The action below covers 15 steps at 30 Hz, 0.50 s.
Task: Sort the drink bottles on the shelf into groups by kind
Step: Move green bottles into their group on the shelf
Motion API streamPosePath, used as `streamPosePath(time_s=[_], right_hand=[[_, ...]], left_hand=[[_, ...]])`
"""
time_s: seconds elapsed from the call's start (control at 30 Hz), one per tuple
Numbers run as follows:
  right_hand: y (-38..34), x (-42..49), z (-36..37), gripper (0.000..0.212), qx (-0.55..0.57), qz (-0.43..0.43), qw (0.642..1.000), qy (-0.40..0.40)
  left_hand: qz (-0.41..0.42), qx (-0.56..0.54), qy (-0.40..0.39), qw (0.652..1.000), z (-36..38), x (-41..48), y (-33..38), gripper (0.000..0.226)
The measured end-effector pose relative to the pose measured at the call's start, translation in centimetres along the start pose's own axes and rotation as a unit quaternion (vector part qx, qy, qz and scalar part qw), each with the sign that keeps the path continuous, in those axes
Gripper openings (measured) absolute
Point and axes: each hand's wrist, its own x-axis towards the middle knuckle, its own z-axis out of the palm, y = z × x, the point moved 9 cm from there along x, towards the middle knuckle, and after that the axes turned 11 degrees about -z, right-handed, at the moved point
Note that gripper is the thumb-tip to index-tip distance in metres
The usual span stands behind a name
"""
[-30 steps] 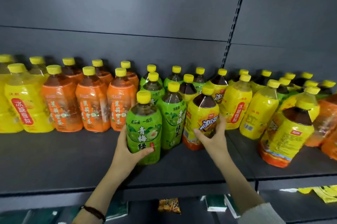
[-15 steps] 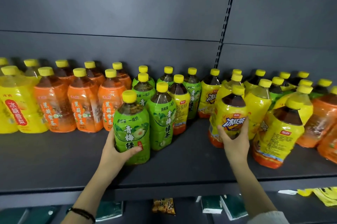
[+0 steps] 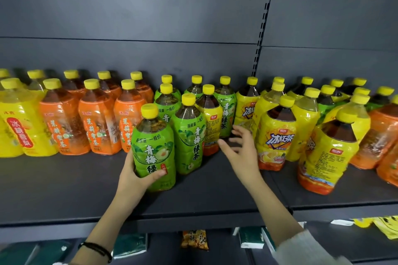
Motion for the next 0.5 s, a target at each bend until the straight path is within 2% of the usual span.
streamPosePath(time_s=[0.07,0.17,0.27,0.37,0.5], right_hand=[[1.2,1.6,2.0,0.066,0.030,0.047,0.998,-0.024],[2.1,3.9,3.4,0.077,0.085,0.103,0.991,-0.011],[2.3,5.5,5.0,0.089,0.152,0.128,0.979,-0.039],[2.4,6.4,6.4,0.086,0.144,0.126,0.979,-0.072],[2.5,6.3,5.7,0.082,0.123,0.119,0.984,-0.042]], left_hand=[[0.001,0.005,0.002,1.000,-0.1,-0.1,0.0,0.084],[0.001,0.006,0.004,1.000,-0.1,-0.2,-0.1,0.082],[-0.001,0.003,0.010,1.000,-0.1,-0.1,-0.2,0.077],[-0.001,0.000,0.008,1.000,-0.1,-0.1,-0.1,0.084],[0.002,0.009,0.007,1.000,-0.2,0.0,0.0,0.084]])
